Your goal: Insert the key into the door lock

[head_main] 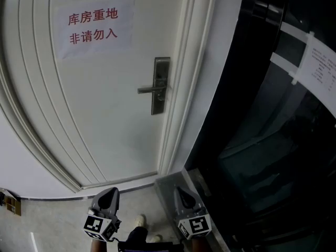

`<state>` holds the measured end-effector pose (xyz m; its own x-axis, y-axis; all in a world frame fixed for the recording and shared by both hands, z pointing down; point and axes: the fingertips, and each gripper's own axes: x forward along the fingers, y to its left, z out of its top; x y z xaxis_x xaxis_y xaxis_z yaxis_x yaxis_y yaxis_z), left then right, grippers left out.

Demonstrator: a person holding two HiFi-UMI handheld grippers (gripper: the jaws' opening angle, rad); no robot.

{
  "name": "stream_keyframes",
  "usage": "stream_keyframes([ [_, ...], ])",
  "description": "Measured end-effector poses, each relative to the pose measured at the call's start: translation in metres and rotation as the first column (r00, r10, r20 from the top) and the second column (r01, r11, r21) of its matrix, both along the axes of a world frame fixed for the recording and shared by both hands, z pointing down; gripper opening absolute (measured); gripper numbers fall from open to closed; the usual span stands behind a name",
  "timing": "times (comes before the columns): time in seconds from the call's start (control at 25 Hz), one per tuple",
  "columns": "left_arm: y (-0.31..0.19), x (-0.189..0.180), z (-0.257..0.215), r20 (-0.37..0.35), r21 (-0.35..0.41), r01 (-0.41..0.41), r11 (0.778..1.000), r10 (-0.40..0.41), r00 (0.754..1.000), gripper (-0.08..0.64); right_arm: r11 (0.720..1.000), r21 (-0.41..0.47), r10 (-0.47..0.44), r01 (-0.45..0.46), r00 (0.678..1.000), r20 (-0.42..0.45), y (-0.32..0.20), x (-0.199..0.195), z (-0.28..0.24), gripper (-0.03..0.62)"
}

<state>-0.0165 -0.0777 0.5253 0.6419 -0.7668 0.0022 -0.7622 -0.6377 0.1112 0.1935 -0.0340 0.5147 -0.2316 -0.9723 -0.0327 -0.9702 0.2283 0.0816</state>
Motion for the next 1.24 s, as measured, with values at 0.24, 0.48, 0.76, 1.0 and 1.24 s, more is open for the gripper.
stream_keyframes([
  [0.24,0.005,0.000,-0.004,0.008,0.011,-0.007,1.000,0.007,1.000,0.003,1.000,-0.008,-0.004,0.004,1.000,-0.021,0.005,-0.005,-0.001,0.002],
  [0.48,0.007,0.005,-0.008,0.008,0.008,-0.026,1.000,0.026,1.000,0.003,1.000,-0.021,-0.002,0.002,1.000,-0.008,0.010,-0.004,0.005,0.002],
  [0.76,0.007,0.005,-0.005,0.007,0.007,-0.027,1.000,0.027,1.000,0.003,1.000,-0.016,0.000,0.000,1.000,-0.018,0.011,-0.006,0.001,0.002],
  [1.0,0.009,0.005,-0.005,0.014,0.009,-0.034,0.999,0.034,0.999,0.003,1.000,-0.011,-0.004,0.003,1.000,-0.018,0.013,-0.009,0.001,0.002],
  [1.24,0.009,0.002,-0.009,0.008,0.014,-0.033,0.999,0.033,0.999,0.003,1.000,-0.007,-0.006,0.006,1.000,-0.021,0.013,-0.011,-0.001,0.002],
])
